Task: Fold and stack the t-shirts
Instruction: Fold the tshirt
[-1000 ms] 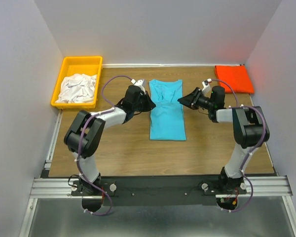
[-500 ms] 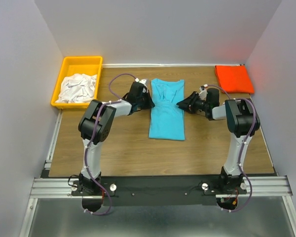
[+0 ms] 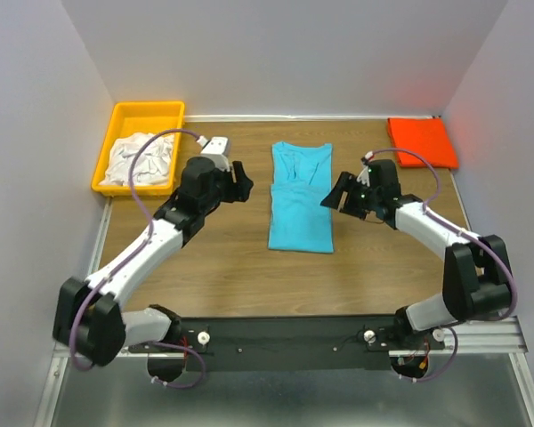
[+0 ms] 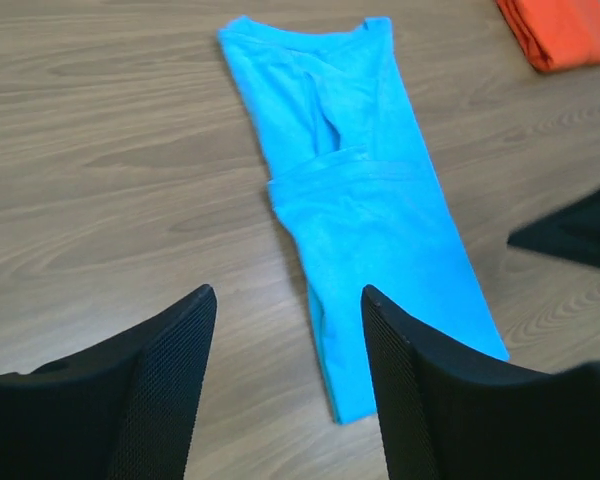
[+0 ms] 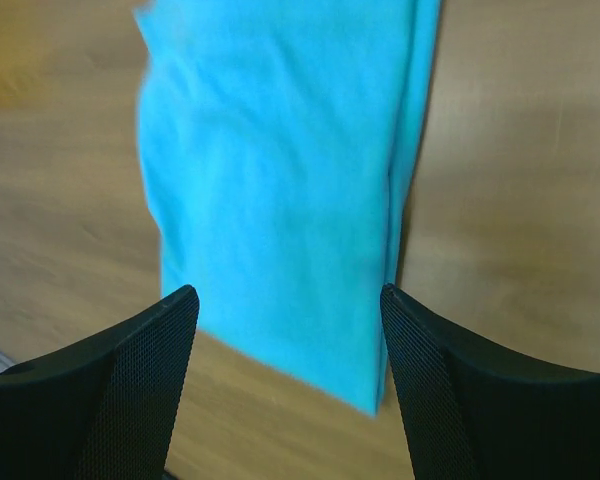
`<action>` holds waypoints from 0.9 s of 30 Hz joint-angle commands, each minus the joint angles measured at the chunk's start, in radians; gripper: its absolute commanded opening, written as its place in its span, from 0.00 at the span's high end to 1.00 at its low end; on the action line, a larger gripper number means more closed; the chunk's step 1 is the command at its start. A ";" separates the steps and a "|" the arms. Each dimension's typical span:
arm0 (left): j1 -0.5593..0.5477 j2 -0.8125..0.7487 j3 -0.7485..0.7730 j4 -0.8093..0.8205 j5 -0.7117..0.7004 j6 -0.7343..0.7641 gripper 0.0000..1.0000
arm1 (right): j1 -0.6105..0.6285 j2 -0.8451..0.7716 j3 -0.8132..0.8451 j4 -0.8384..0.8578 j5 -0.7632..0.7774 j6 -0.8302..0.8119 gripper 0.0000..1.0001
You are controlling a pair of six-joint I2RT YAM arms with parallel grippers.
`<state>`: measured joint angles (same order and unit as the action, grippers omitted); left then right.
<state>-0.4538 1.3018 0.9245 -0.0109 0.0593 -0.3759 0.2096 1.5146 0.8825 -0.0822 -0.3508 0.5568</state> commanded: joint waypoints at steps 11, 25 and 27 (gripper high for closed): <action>0.001 -0.469 -0.299 -0.184 -0.337 -0.049 0.02 | 0.234 -0.163 -0.192 -0.358 0.357 0.109 0.27; -0.016 -0.383 -0.322 -0.155 -0.233 -0.044 0.03 | 0.361 -0.013 -0.117 -0.375 0.532 0.193 0.55; -0.032 -0.371 -0.320 -0.155 -0.222 -0.047 0.05 | 0.379 0.002 -0.109 -0.386 0.552 0.199 0.56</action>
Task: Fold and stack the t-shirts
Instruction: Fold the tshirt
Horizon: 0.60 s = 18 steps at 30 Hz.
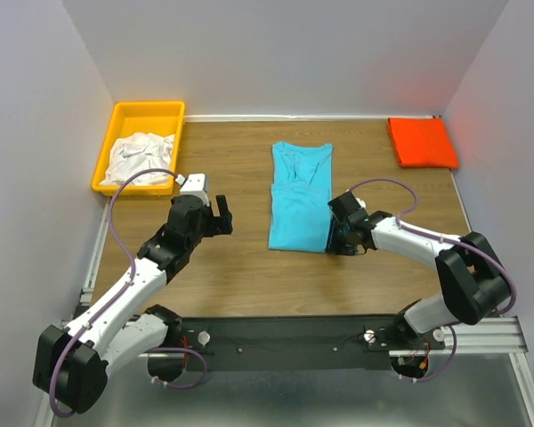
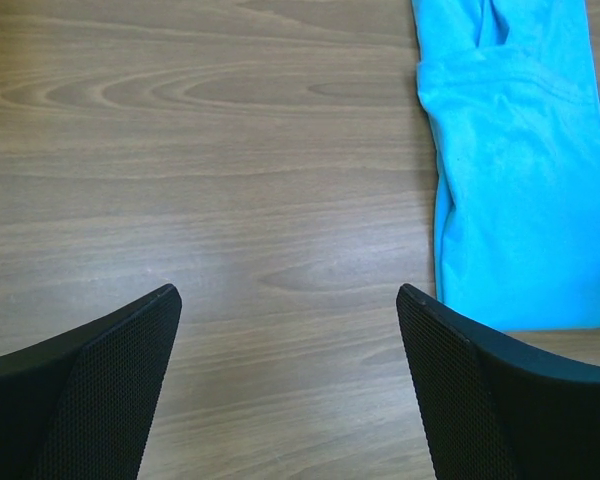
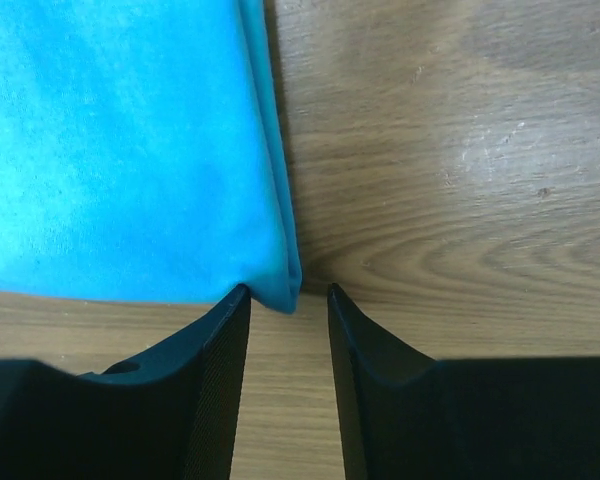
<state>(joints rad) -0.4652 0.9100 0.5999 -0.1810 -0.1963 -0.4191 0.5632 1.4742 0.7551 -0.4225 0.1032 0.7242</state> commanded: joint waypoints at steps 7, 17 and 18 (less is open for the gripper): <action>-0.096 0.111 0.034 -0.005 0.034 -0.020 0.07 | 0.069 0.110 0.049 -0.088 0.160 0.038 0.60; -0.279 0.314 0.103 -0.038 0.024 -0.121 0.07 | 0.092 0.112 0.030 -0.145 0.194 0.017 0.93; -0.286 0.334 0.122 -0.043 0.031 -0.129 0.07 | 0.095 0.110 0.030 -0.145 0.193 0.012 0.96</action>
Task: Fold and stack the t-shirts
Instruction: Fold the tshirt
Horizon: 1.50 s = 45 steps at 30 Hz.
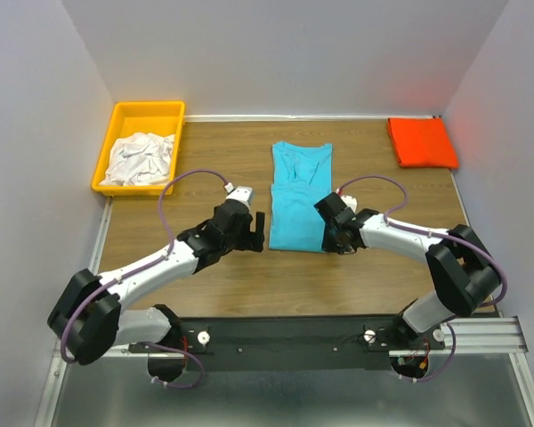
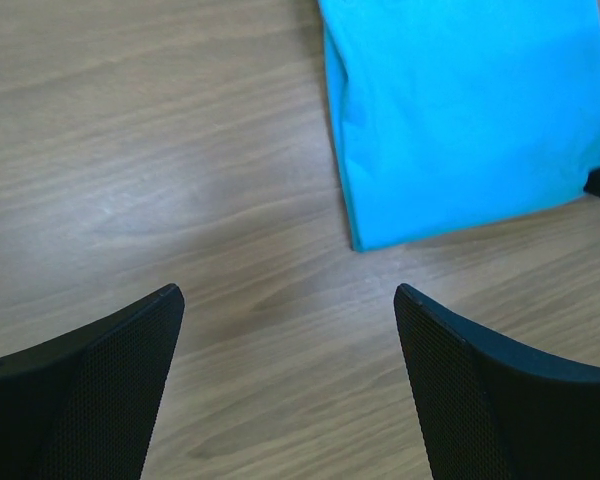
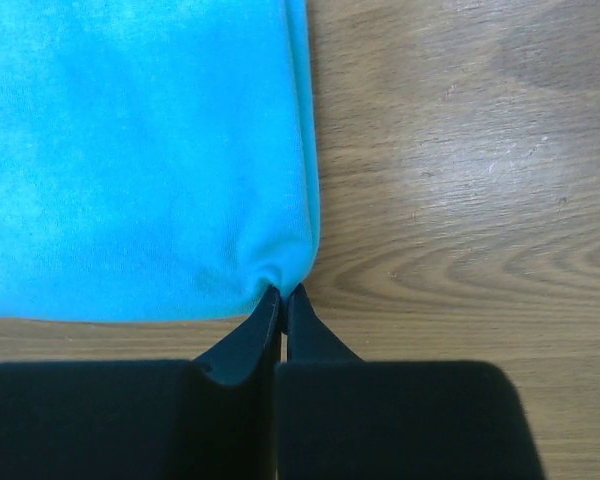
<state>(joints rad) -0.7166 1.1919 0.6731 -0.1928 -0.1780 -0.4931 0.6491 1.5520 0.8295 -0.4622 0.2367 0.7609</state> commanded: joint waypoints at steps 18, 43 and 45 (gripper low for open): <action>-0.119 0.446 0.273 -0.152 -0.021 -0.079 0.47 | 0.037 -0.007 -0.072 -0.096 0.058 -0.054 0.99; -0.162 0.584 0.275 -0.142 0.002 -0.125 0.80 | 0.044 -0.010 -0.095 -0.084 0.053 -0.092 0.99; -0.162 0.589 0.278 -0.146 0.006 -0.127 0.95 | 0.046 -0.015 -0.095 -0.082 0.050 -0.101 0.99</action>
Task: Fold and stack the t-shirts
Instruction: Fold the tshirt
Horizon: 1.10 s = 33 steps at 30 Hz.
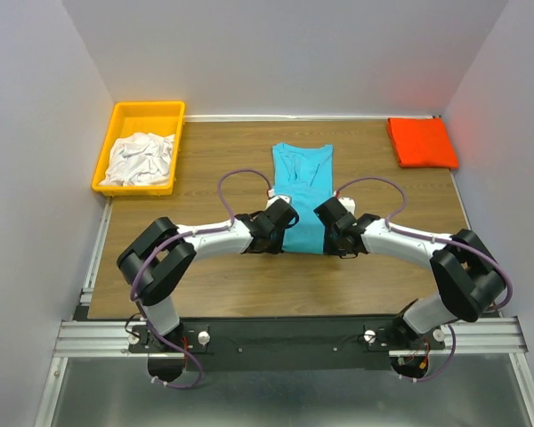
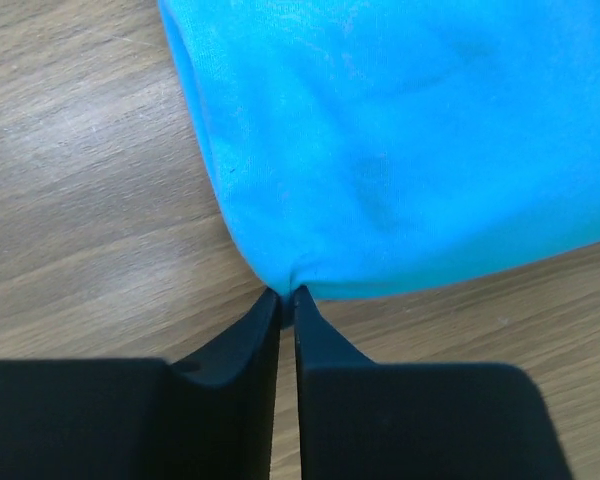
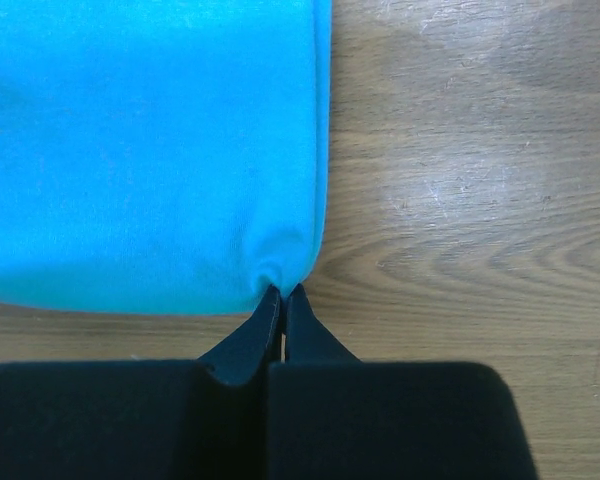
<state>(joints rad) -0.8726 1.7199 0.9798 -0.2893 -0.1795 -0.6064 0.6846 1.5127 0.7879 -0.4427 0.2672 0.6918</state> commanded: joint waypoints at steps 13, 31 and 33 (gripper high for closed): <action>-0.263 -0.290 -0.154 -0.385 0.031 -0.104 1.00 | 0.156 -0.268 -0.063 -0.477 -0.310 0.064 0.99; -0.042 -0.482 0.112 -0.508 0.107 0.015 1.00 | 0.101 -0.062 0.654 -0.851 -0.178 -0.122 0.99; -0.010 -0.464 0.140 -0.490 0.103 0.037 1.00 | 0.052 -0.033 0.704 -0.844 -0.187 -0.164 0.99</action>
<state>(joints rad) -0.9367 1.2209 1.0611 -0.8021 -0.0570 -0.6811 0.8135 1.4338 1.4052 -1.2194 0.0013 0.6533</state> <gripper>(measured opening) 0.010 0.012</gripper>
